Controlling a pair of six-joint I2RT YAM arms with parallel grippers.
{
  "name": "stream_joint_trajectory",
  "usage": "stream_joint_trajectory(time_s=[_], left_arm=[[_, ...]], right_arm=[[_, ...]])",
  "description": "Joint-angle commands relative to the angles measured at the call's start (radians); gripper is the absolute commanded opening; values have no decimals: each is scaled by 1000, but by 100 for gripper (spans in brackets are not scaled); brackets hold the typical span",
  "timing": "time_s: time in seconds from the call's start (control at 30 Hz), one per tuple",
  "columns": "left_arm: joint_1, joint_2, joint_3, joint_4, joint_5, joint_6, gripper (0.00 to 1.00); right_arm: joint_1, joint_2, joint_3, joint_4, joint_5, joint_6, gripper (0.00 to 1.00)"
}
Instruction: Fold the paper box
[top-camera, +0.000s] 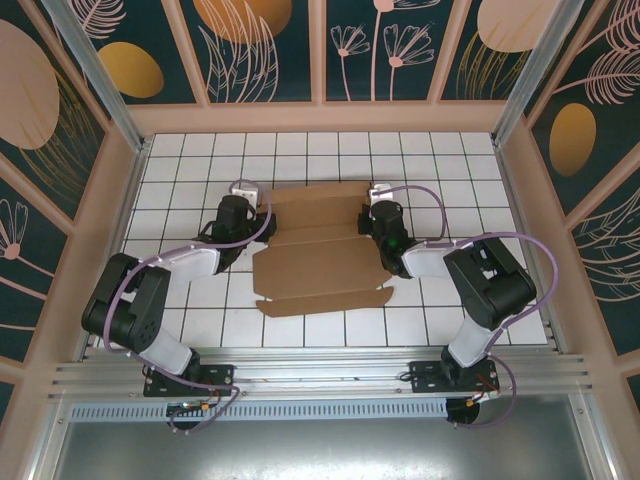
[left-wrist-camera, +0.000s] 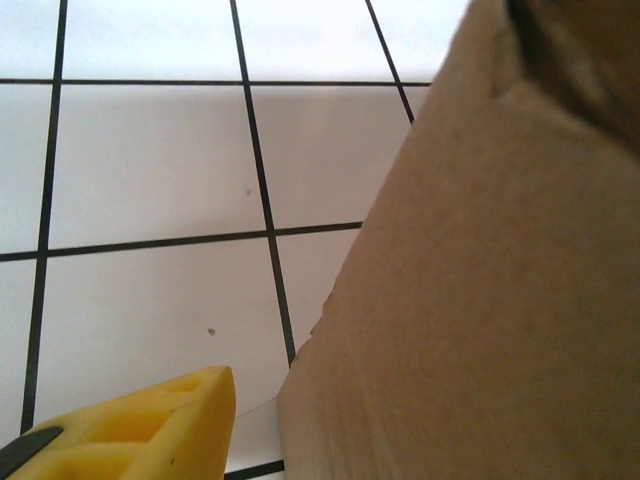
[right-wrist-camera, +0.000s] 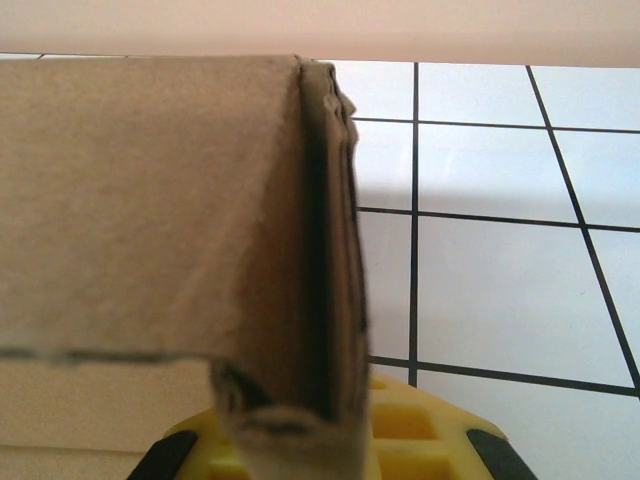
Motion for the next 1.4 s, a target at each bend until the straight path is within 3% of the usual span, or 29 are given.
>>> stream_joint_trajectory(time_s=[0.0, 0.5, 0.57, 0.73, 0.8, 1.37], left_arm=[[1, -17, -22, -31, -2, -25, 52], [0, -49, -89, 45, -1, -79, 55], [0, -37, -85, 47, 0, -80, 50], [0, -26, -83, 66, 5, -87, 24], [1, -22, -81, 71, -4, -82, 21], [-1, 67, 23, -11, -327, -96, 20]], right_arm=[[-11, -13, 2, -10, 31, 29, 0], [-23, -10, -3, -2, 21, 38, 0], [-22, -8, -3, -2, 17, 42, 0], [-18, -14, -3, -1, 9, 41, 0], [-9, -17, 0, -1, 5, 37, 0], [85, -93, -4, -38, 62, 83, 0]])
